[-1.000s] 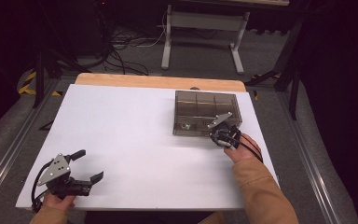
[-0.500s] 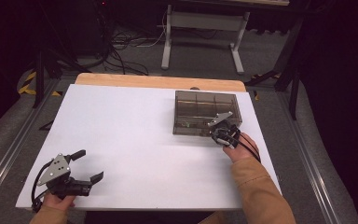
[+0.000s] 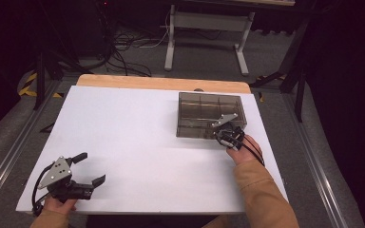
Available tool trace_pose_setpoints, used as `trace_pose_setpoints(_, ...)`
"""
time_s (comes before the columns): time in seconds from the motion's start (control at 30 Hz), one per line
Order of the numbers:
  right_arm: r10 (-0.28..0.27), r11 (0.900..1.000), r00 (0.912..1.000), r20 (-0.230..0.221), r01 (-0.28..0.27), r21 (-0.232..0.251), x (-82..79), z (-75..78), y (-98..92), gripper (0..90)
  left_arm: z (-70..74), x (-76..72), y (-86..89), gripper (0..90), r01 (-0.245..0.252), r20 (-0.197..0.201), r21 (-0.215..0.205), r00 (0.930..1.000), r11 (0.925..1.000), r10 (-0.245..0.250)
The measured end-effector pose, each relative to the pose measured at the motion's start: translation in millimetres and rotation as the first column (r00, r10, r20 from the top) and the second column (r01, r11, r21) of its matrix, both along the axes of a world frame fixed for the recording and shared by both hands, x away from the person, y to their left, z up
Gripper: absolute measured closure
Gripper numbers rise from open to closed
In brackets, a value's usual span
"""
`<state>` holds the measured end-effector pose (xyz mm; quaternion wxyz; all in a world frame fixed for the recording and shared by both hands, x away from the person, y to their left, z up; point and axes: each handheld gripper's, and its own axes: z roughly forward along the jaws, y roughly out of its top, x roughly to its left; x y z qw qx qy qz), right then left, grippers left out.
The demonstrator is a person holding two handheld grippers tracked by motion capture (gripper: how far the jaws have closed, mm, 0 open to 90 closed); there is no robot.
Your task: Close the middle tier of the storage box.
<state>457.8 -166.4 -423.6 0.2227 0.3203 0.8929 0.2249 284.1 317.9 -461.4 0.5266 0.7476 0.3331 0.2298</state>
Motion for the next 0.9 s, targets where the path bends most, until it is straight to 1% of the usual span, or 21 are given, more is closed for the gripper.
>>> trace_pose_setpoints(0.2, -0.019, 1.0, 0.9995, 0.025, 0.019, 0.006, 1.5, -1.1, -1.7, 90.0, 0.0, 0.1, 0.0, 0.1, 0.001, 0.0, 0.0, 1.0, 1.0, -0.001)
trace_pose_setpoints(0.33, -0.028, 0.999, 0.9994, 0.022, 0.027, 0.028, 2.0, -1.4, -4.6, 90.0, -0.1, 0.2, -0.1, 0.1, 0.002, 0.0, -0.001, 1.0, 1.0, -0.002)
trace_pose_setpoints(0.63, -0.037, 0.999, 0.9991, 0.022, 0.037, 0.034, 1.5, -1.1, -6.2, 90.0, -0.1, 0.2, -0.1, 0.2, 0.002, 0.0, -0.001, 1.0, 1.0, -0.002)
trace_pose_setpoints(0.77, -0.029, 0.999, 0.9994, 0.019, 0.028, 0.036, -1.5, 0.3, -8.2, 84.5, -0.2, 0.2, -0.4, 0.1, 0.001, -0.003, -0.006, 1.0, 1.0, -0.001)
trace_pose_setpoints(0.83, -0.025, 0.999, 0.9995, 0.018, 0.024, 0.037, -2.2, 0.5, -8.7, 83.2, -0.2, 0.1, -0.5, 0.1, 0.002, -0.006, -0.006, 1.0, 1.0, -0.002)
trace_pose_setpoints(0.9, -0.016, 0.999, 0.9996, 0.025, 0.015, 0.035, -6.3, 2.9, -11.0, 77.7, -0.2, 0.2, -0.5, 0.1, 0.002, -0.005, -0.006, 1.0, 1.0, -0.002)
